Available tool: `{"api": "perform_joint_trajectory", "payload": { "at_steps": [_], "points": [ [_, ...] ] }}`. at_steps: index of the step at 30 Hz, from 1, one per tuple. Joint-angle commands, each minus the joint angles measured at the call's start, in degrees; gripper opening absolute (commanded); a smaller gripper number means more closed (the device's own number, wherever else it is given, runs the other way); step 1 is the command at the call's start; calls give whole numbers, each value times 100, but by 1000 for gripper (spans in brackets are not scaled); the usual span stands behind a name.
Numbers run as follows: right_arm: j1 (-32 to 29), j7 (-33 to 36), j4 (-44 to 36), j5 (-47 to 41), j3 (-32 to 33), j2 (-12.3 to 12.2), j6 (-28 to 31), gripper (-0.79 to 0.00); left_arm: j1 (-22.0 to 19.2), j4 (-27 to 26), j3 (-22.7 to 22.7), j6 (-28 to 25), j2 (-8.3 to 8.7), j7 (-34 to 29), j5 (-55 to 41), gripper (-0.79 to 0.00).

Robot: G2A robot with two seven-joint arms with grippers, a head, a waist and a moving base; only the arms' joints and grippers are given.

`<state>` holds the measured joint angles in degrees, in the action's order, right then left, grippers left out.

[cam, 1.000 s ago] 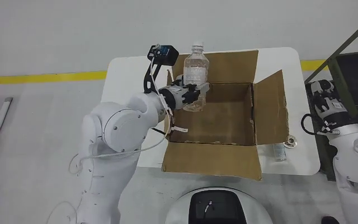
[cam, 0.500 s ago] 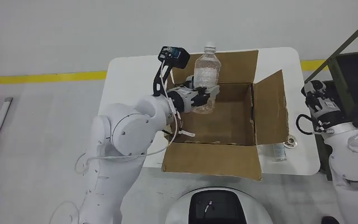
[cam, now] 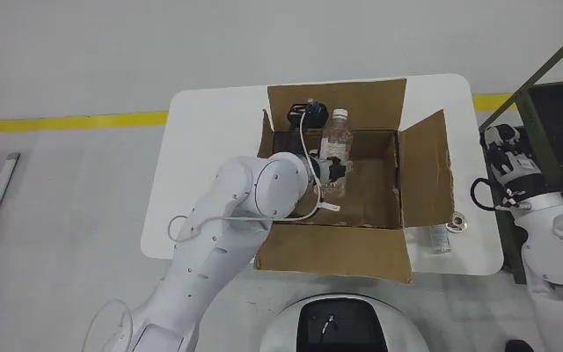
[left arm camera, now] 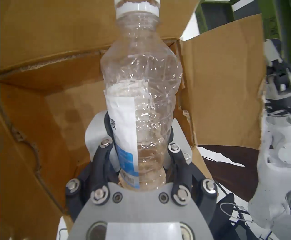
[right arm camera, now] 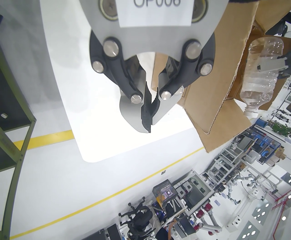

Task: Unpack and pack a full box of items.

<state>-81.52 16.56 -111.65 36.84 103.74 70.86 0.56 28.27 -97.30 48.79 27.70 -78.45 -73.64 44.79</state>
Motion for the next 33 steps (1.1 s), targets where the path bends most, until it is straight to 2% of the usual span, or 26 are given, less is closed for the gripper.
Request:
{"api": "perform_joint_trajectory", "payload": {
  "at_steps": [1,9,22,25,33],
  "points": [
    [-30,-15,-6,-13,14,-2,-11,-785,56,-12,17,107,22,-187,160,-785],
    [-105,-64,-41,-42,-10,-7,-20,-785,506,19,257,-120,151,-414,606,-785],
    [-98,-90,-75,-39,-94,-19,-26,-785,506,19,257,-120,151,-414,606,-785],
    [-96,-96,-84,-41,-121,-21,-35,-785,665,145,297,-196,157,-265,529,-785],
    [-143,-113,-21,-50,-61,-34,-16,-785,795,510,417,13,167,-281,805,-785]
  ]
}}
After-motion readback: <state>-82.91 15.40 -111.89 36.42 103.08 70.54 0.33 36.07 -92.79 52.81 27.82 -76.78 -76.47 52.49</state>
